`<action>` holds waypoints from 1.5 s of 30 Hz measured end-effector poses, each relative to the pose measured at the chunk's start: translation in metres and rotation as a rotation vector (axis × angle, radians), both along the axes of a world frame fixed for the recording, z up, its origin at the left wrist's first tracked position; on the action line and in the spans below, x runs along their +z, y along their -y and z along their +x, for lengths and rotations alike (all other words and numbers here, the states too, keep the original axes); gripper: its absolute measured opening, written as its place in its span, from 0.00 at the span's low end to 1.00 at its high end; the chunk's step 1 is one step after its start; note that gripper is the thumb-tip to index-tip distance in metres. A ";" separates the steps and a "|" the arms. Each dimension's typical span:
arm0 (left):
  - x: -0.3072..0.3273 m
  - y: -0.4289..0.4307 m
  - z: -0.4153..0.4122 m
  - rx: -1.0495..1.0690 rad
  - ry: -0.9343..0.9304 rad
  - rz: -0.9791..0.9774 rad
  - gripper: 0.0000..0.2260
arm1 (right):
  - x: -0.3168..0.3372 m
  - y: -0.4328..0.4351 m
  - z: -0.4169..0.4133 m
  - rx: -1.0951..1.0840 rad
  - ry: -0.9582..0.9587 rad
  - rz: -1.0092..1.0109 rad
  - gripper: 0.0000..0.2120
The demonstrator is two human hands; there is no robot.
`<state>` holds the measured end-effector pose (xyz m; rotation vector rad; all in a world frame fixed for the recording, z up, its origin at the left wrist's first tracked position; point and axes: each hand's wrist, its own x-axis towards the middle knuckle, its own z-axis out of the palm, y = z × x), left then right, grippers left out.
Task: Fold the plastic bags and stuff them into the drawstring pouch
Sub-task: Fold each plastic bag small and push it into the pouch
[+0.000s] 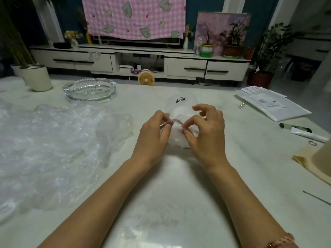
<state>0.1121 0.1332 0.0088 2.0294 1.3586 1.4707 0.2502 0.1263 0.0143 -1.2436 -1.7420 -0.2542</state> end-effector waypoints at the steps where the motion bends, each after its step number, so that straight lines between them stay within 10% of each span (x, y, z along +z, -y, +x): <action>1: -0.001 0.002 0.002 -0.028 0.009 -0.024 0.05 | -0.001 -0.003 0.000 -0.023 0.018 0.003 0.10; 10: -0.011 0.025 0.027 -0.086 -0.371 0.030 0.21 | -0.009 -0.010 0.010 -0.345 -0.021 -0.345 0.11; 13: -0.008 0.027 0.038 -0.012 -0.485 -0.007 0.13 | -0.006 -0.010 0.016 -0.402 -0.016 -0.390 0.10; 20: -0.009 0.021 0.012 0.020 -0.410 -0.084 0.08 | 0.006 0.002 0.007 -0.175 0.168 -0.509 0.21; 25: -0.014 0.014 0.019 0.027 -0.383 -0.111 0.31 | 0.011 0.002 0.012 -0.121 0.027 -0.409 0.16; 37: -0.017 -0.004 0.017 0.292 -0.185 -0.182 0.22 | 0.006 0.001 0.008 0.237 -0.154 -0.450 0.19; 45: -0.010 0.009 0.015 0.018 -0.363 -0.186 0.28 | -0.006 -0.014 0.013 -0.282 -0.122 -0.366 0.09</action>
